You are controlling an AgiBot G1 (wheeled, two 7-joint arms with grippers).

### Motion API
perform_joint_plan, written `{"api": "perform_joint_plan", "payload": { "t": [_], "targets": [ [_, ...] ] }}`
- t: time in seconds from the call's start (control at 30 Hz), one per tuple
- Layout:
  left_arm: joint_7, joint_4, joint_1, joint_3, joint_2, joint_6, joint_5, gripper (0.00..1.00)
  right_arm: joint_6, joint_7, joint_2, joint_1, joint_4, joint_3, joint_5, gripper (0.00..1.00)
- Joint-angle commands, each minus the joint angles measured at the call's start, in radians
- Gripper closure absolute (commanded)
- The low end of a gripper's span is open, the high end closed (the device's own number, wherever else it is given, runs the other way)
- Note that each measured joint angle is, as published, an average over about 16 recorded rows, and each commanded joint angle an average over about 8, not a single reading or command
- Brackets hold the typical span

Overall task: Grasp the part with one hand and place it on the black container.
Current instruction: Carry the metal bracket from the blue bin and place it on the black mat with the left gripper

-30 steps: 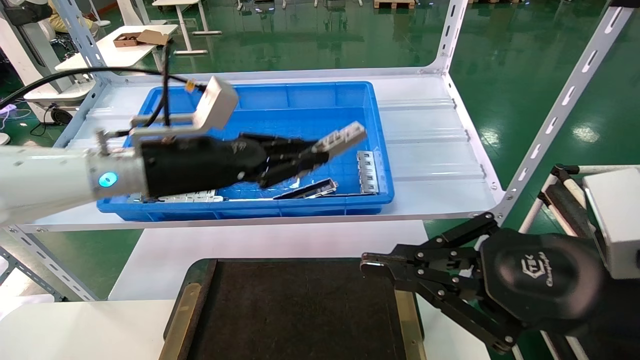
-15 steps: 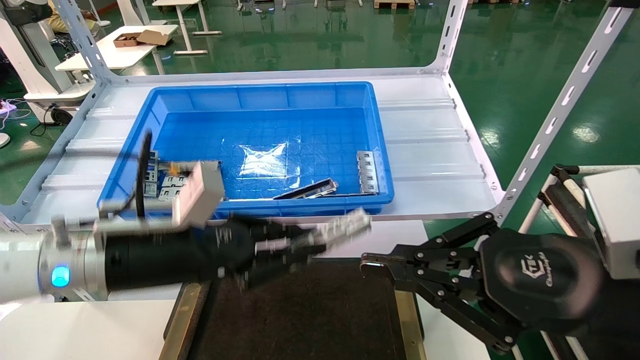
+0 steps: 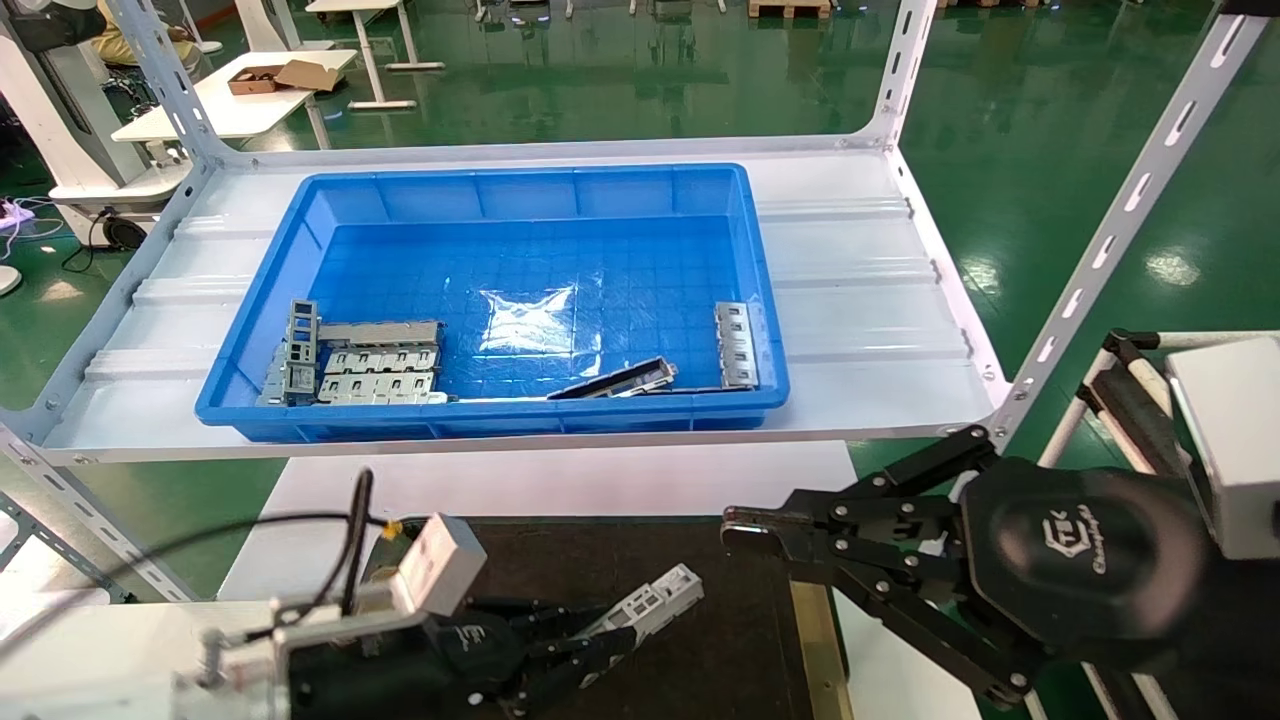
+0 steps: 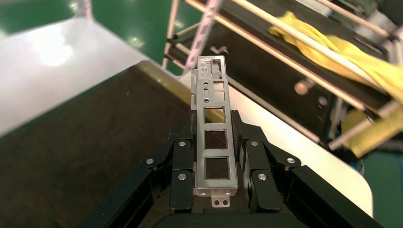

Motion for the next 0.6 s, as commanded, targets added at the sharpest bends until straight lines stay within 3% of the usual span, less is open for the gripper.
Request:
{"api": "perform_joint_plan", "payload": {
  "t": [0.03,0.3,0.6],
  "targets": [
    [-0.016,-0.001,0.043,0.008,0.015,-0.053,0.006,1.0,0.0,0.0,0.0,0.0,0.0,0.0,0.0,1.0],
    [-0.149,0.006,0.157,0.067,0.12,-0.346,0.083,1.0,0.0,0.0,0.0,0.0,0.0,0.0,0.0,1.0],
    [-0.272,0.047,0.196,0.135,0.231,-0.594,0.145,1.0,0.0,0.0,0.0,0.0,0.0,0.0,0.0,1.0]
  ]
}}
